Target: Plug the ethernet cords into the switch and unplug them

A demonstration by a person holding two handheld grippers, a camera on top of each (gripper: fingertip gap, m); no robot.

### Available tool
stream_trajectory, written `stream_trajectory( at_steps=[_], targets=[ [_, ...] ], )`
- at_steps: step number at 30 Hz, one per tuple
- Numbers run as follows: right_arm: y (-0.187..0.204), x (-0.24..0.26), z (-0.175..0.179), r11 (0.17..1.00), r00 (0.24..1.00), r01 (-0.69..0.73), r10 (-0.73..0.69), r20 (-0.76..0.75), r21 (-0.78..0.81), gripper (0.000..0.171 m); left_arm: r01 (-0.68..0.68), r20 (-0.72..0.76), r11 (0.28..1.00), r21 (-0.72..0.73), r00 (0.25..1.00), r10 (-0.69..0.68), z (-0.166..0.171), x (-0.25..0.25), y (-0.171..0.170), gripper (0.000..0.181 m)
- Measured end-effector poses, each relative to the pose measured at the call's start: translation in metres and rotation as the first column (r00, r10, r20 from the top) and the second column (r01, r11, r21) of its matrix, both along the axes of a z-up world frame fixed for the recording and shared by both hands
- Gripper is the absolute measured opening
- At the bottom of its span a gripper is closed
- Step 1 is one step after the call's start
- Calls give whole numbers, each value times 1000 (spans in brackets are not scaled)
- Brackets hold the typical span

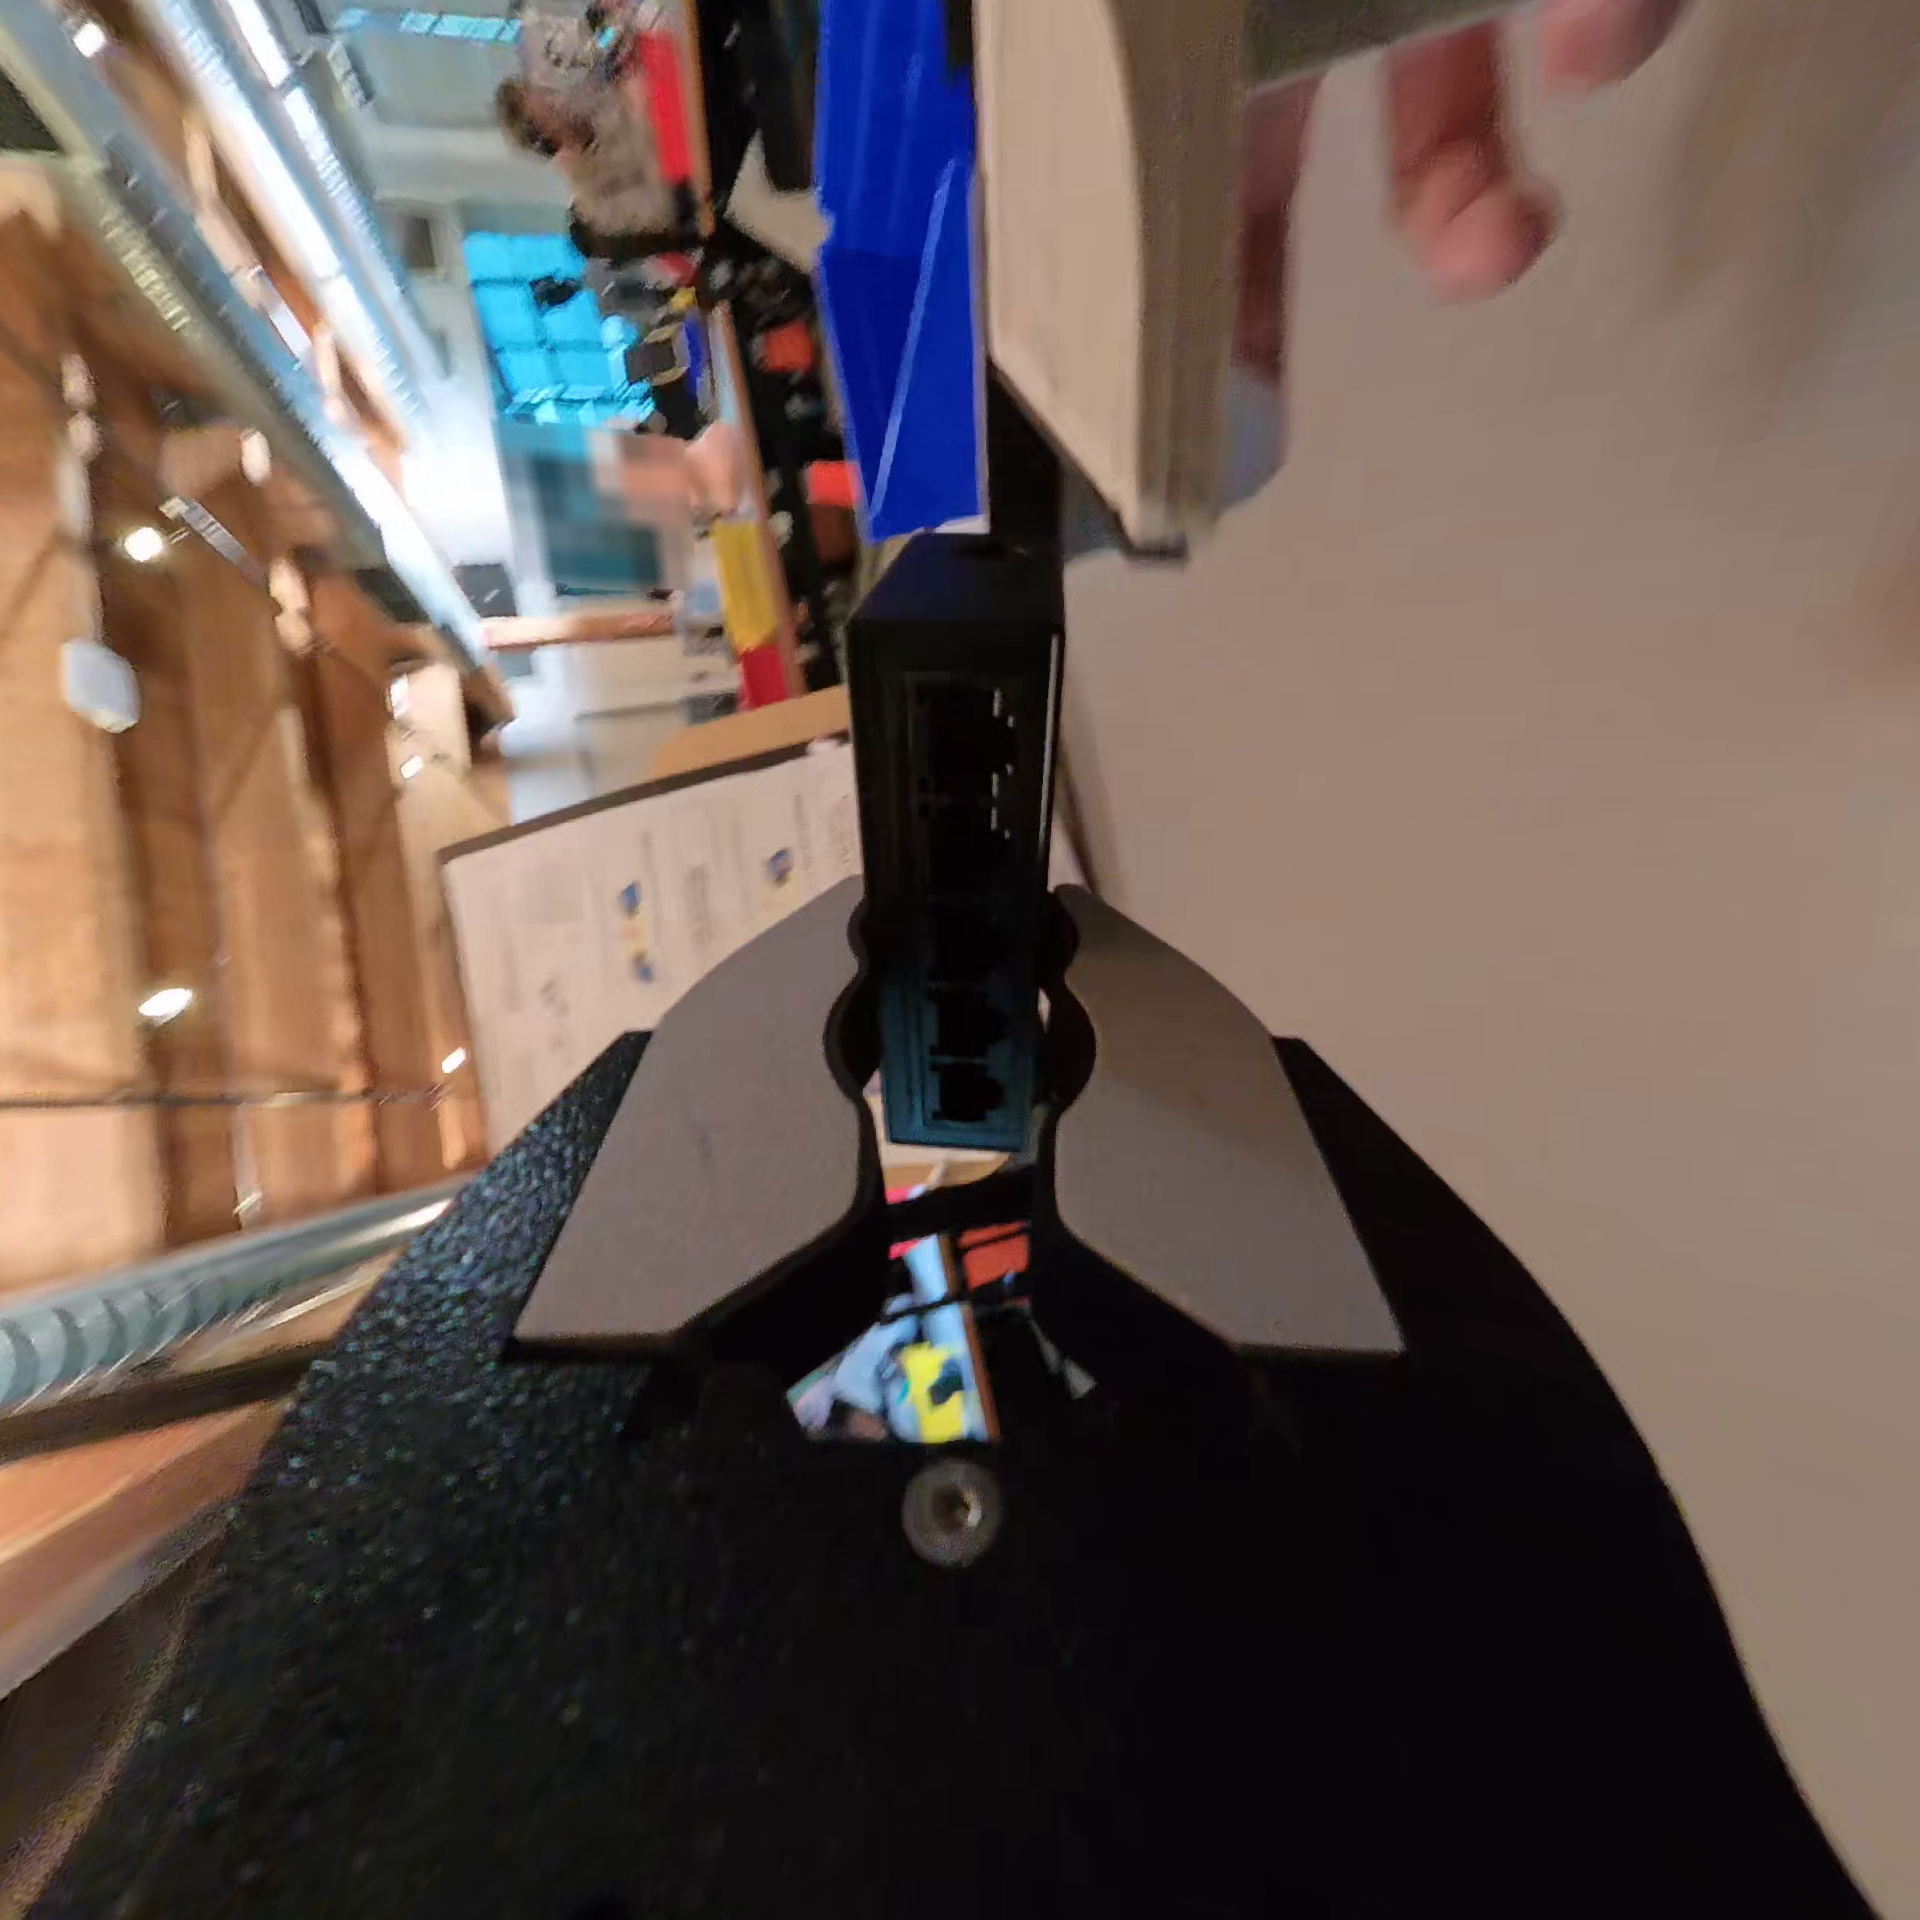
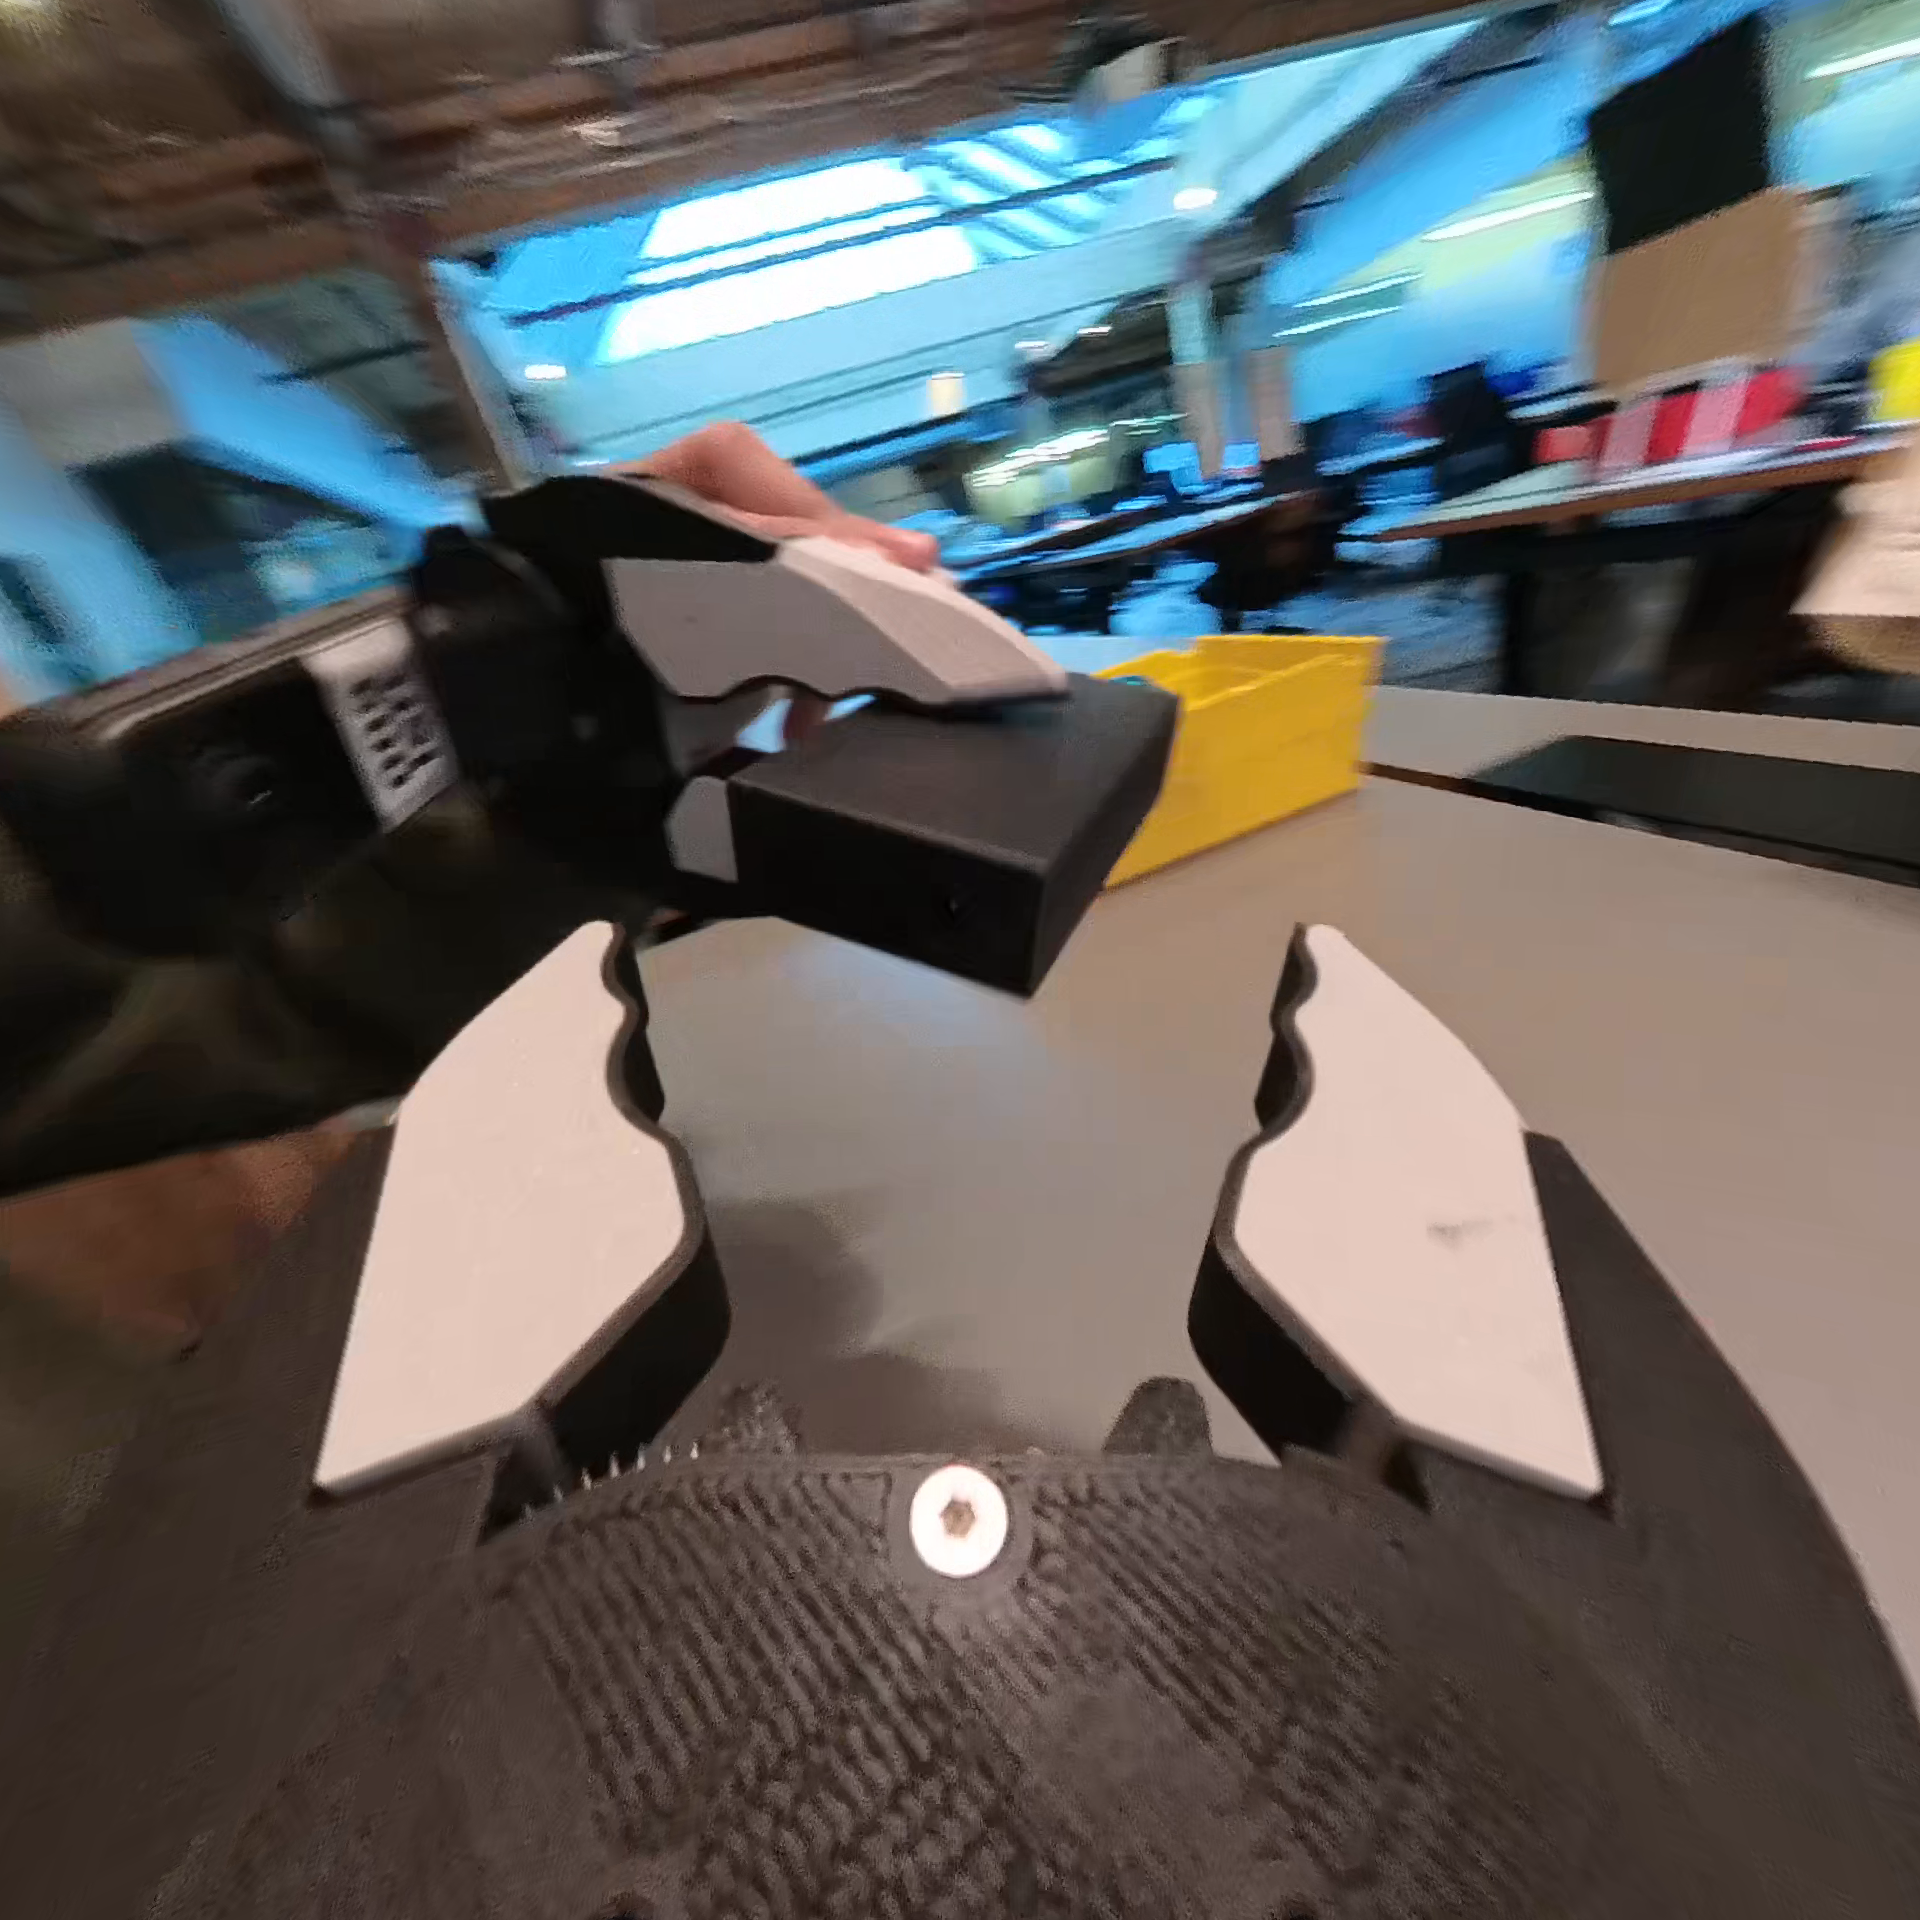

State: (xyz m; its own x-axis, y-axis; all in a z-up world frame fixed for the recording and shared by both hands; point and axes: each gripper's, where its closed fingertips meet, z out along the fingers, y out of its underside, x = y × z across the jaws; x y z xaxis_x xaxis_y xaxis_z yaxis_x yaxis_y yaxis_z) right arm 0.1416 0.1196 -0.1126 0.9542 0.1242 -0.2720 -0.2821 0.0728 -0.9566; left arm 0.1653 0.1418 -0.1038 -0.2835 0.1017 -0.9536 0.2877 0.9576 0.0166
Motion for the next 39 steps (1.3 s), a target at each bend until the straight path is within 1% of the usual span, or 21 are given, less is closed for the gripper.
stream_trajectory(
  at_steps=[2,3,7,8,9,13,15,17,18,19,20,22,23,24,25,26,28,30,33,35,39],
  targets=[
    [-6,12,6,987,986,161,-161,-36,-3,112,-52,95,998,26,994,49,11,7,-2,27],
    [-9,16,10,980,978,200,-199,-59,4,106,-62,127,998,32,990,57,14,9,-5,27],
    [-19,20,17,974,973,226,-225,-46,14,82,-70,171,997,14,983,66,16,14,-21,27],
    [-20,15,20,979,979,204,-203,-19,26,67,-77,177,997,15,981,73,15,14,-23,27],
    [-22,13,21,978,978,207,-207,5,33,63,-80,183,997,11,980,77,16,14,-24,27],
    [-21,14,18,975,973,220,-220,64,13,62,-120,192,993,0,974,117,14,15,-23,27],
    [-23,13,19,981,981,191,-192,39,41,62,-123,159,989,-88,978,136,13,13,-24,30],
    [-32,18,22,978,982,188,-187,-16,91,61,-130,120,945,-301,978,173,21,7,-21,42],
    [-36,22,23,977,983,184,-181,-39,110,61,-157,52,886,-436,979,199,23,3,-17,46],
    [-42,23,24,977,986,163,-156,-61,140,61,-199,-52,795,-573,977,207,22,0,-13,52],
    [-47,25,26,974,987,149,-136,-89,169,62,-251,-170,670,-698,968,186,19,-4,-10,59],
    [-54,28,28,968,987,135,-113,-113,211,62,-388,-390,346,-854,918,66,14,-9,-9,63],
    [-55,26,27,968,990,116,-96,-99,221,62,-455,-468,183,-871,883,-31,12,-11,-10,64],
    [-56,23,27,968,993,103,-86,-82,228,62,-518,-519,44,-854,843,-141,10,-13,-14,65],
    [-56,20,27,967,995,90,-78,-62,237,62,-589,-558,-71,-805,793,-244,6,-14,-17,65],
    [-55,17,27,966,997,77,-70,-38,247,62,-654,-578,-152,-741,737,-351,2,-15,-24,66],
    [-53,13,25,966,996,82,-86,3,243,62,-731,-536,-248,-636,649,-540,4,-19,-39,68],
    [-49,13,16,977,994,90,-99,38,195,62,-757,-461,-301,-580,610,-644,9,-21,-48,64],
    [-46,9,7,983,989,98,-114,93,158,62,-785,-426,-368,-499,591,-685,6,-14,-49,56],
    [-43,11,3,982,981,132,-149,124,135,62,-793,-414,-423,-438,595,-689,3,-7,-45,38],
    [-41,17,-8,981,967,185,-193,166,65,62,-797,-402,-495,-347,603,-689,-6,2,-41,33]
  ],
)
